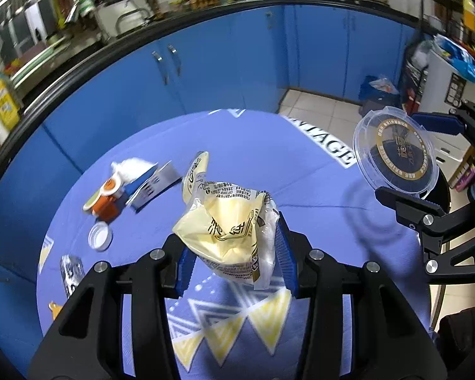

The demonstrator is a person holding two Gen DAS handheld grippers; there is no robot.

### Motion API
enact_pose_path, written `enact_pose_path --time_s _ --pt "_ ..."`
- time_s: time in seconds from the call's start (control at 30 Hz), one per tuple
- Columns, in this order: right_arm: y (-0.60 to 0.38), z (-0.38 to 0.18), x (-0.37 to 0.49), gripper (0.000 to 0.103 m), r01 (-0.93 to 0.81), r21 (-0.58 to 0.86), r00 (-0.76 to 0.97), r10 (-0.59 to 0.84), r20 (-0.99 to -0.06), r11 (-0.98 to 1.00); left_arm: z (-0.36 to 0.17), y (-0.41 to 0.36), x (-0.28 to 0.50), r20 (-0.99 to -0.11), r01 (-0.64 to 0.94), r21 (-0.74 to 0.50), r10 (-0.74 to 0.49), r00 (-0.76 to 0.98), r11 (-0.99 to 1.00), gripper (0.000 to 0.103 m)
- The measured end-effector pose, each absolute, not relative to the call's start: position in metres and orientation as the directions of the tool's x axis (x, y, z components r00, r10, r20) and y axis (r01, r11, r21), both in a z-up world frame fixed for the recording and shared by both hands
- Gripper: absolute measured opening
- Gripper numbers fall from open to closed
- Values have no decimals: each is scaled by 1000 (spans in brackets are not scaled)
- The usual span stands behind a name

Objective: Collect trash
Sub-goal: 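Carry the snack bag with the left tool while the right carries the lid over the bin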

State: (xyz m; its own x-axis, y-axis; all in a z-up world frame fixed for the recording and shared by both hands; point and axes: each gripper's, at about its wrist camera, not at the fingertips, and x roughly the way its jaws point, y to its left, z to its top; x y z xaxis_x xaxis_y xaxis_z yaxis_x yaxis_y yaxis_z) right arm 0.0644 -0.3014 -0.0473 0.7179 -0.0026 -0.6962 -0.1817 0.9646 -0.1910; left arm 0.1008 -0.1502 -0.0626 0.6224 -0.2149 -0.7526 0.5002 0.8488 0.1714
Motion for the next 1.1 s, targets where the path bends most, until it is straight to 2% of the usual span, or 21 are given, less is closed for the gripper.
enact_pose_path --time_s 0.5,1.1 --pt "-366 -38 47 86 -73 -223 740 -97 -665 972 -50 -231 88 -731 610 241 -272 625 755 46" --pt "-445 -42 30 86 55 -186 739 -165 -653 981 -48 -318 85 -724 693 300 -317 613 656 46"
